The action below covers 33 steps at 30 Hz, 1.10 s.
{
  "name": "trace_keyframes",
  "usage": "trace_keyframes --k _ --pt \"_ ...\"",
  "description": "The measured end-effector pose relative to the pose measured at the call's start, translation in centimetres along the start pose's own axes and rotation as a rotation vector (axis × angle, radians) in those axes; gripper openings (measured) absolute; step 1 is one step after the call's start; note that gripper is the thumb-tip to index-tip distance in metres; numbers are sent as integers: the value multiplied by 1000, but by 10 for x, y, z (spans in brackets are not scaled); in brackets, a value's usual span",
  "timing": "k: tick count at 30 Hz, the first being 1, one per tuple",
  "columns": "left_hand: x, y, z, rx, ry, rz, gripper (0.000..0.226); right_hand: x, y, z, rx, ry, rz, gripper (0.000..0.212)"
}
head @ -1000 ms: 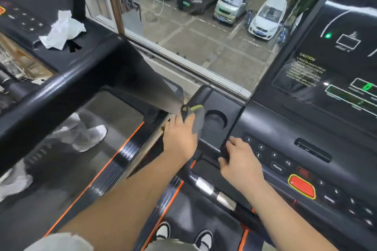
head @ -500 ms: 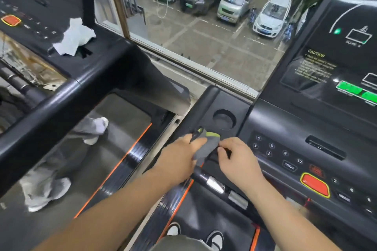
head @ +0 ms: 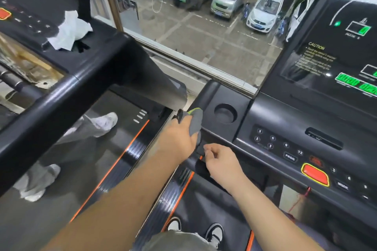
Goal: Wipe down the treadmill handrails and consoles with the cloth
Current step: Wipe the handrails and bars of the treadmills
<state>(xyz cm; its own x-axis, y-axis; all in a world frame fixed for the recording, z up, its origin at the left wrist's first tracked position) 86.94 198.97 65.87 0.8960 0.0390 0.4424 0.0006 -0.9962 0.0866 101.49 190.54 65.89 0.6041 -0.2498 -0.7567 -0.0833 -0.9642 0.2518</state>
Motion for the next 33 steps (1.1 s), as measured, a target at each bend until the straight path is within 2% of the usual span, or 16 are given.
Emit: trace_keyframes --k 3,6,8,10,12,14,18,19,21,23,24,25,27,30,33 --pt "-9 18 -1 33 19 41 49 -5 5 5 28 -43 12 24" --pt "-22 39 -7 82 -79 85 46 4 9 3 78 -129 45 20" --pt "-25 29 -12 122 -74 21 44 15 11 -6 132 -205 78 21" --pt "-11 18 -12 209 -10 23 47 27 17 -19 172 -272 126 20" --pt "22 16 1 246 -49 80 53 40 22 -35 232 -325 145 19" --pt "55 15 23 196 -96 79 61 57 27 -50 278 -378 172 18" --pt "87 32 51 95 33 -137 63 80 40 -81 327 -447 212 16" --pt "94 42 61 64 112 -133 59 84 41 -88 337 -463 207 17" --pt "105 63 83 -85 430 -117 47 88 41 -96 345 -491 190 20" --pt "102 77 93 -275 723 -226 35 87 39 -99 357 -509 164 21" --pt "96 78 92 -334 773 -301 33 84 38 -99 359 -509 149 23" --pt "87 77 85 -340 771 -353 35 80 36 -97 346 -504 133 24" --pt "65 79 51 -245 762 -415 42 64 35 -86 279 -508 83 22" --pt "46 103 1 -83 703 -397 30 31 35 -52 89 -573 -15 13" --pt "27 135 -20 4 747 -403 36 -1 43 -11 -59 -652 -104 8"
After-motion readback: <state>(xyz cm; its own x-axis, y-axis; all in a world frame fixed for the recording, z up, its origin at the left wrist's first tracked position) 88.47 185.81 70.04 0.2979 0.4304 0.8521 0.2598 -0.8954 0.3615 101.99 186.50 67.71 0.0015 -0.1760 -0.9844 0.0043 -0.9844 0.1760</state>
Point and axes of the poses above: each hand's wrist, its own y-axis away from the middle knuckle, its own z-axis out of the palm, x = y × z, the point moved 10 cm from there along -y, towards the middle knuckle, and after that the axes turned 10 degrees about -z, right-handed, at the moved point
